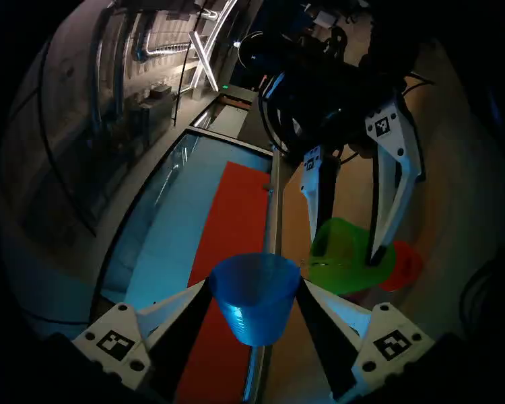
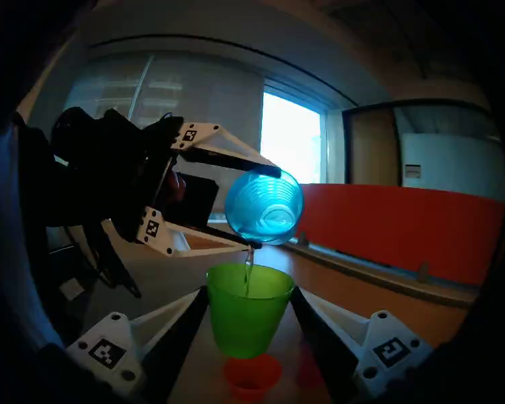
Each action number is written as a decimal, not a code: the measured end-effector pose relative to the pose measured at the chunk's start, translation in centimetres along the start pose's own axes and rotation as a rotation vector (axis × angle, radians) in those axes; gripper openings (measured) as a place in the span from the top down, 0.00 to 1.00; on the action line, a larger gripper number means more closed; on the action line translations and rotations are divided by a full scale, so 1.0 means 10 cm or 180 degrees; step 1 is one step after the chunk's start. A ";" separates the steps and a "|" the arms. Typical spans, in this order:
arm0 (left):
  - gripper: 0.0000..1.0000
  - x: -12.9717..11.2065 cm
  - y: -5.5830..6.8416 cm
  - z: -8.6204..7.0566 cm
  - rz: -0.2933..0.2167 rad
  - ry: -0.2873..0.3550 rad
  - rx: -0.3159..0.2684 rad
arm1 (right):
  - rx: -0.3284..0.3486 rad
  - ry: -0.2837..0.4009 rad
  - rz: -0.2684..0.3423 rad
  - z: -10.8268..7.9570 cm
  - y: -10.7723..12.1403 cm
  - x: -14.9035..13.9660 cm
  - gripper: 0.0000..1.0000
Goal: Pour water
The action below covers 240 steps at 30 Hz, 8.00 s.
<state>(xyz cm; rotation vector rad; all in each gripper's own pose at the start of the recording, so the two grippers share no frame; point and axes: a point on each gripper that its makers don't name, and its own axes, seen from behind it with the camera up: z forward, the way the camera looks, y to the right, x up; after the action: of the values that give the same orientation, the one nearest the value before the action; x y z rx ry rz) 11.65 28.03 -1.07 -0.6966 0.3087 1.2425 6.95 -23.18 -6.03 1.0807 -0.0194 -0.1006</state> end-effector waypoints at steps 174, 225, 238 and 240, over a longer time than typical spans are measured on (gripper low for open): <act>0.13 0.32 -0.21 0.04 0.0765 0.0080 0.0244 | -0.0095 0.0117 -0.0099 -0.16 0.06 0.16 0.08; 0.13 -0.53 0.53 -0.14 -0.3214 -0.0427 -0.0220 | -0.0134 -0.0120 -0.0097 -0.20 0.16 0.12 0.08; 0.12 -0.72 0.97 -0.19 -0.3247 -0.0716 -0.0601 | -0.0075 -0.0467 -0.0117 -0.36 0.22 -0.13 0.08; 0.12 -0.74 1.02 -0.20 -0.3267 -0.0747 -0.0651 | -0.0077 -0.0507 -0.0111 -0.39 0.24 -0.16 0.08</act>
<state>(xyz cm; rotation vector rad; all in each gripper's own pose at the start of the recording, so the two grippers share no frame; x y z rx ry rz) 0.02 22.72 -1.56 -0.7270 -0.3577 0.3568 5.77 -18.47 -5.73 1.0469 -0.1424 -0.2178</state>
